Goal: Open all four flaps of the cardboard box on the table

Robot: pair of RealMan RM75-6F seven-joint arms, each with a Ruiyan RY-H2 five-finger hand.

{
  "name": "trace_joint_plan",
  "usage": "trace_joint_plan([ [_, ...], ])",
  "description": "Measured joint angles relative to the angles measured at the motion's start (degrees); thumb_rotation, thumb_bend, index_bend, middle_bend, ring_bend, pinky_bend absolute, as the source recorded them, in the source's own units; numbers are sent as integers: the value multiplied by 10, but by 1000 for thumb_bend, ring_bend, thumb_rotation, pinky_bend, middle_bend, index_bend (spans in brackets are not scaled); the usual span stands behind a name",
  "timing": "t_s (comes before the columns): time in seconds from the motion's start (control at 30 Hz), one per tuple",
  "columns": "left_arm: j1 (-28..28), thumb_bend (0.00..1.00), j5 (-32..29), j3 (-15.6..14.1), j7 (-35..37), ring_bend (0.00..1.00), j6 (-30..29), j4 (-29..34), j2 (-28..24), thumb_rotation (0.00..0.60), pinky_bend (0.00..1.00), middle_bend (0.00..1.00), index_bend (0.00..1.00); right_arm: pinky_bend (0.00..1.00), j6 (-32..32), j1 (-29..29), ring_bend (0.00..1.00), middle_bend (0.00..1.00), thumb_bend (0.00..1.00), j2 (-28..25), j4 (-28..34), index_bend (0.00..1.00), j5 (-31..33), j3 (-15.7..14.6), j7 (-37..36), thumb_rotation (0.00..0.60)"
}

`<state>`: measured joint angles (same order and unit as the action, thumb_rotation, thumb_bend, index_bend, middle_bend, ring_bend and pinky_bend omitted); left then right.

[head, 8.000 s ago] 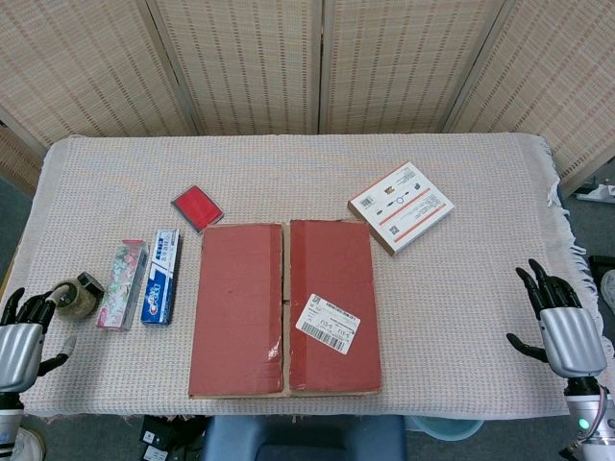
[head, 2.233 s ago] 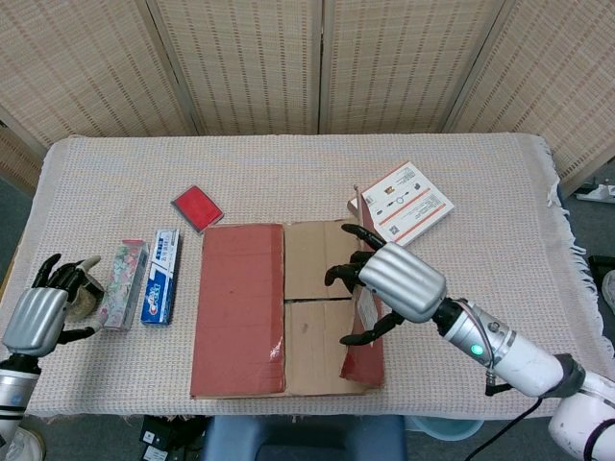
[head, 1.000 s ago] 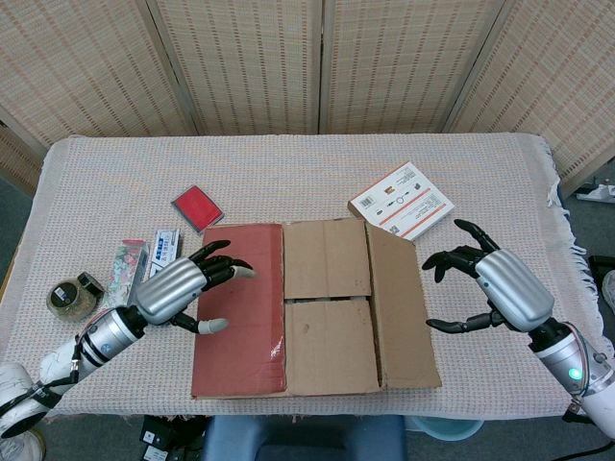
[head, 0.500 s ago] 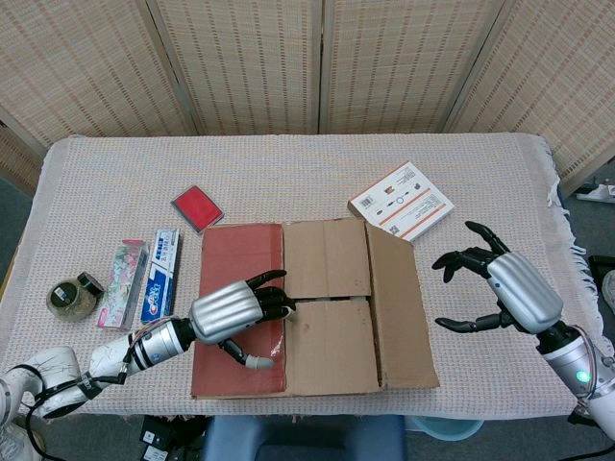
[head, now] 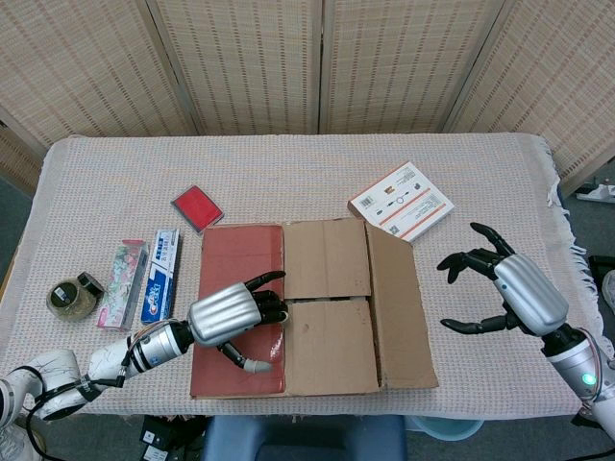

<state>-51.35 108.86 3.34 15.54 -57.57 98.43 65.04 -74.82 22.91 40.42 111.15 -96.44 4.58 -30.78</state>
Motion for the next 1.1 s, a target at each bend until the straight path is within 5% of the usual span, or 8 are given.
trace_joint_plan([
  [0.53,-29,195,1,-17,-39,267,19,-7,21,0,0,349,347,0,-11,-12,392,494,119,3,-5,343,-1,0,-8,303],
  [1.1,-10,195,0,-30,-72,436,-31,-5,-7,0,0,513,476,0,-23,-20,392,494,118,8,-15,343,-7,1,-19,302],
])
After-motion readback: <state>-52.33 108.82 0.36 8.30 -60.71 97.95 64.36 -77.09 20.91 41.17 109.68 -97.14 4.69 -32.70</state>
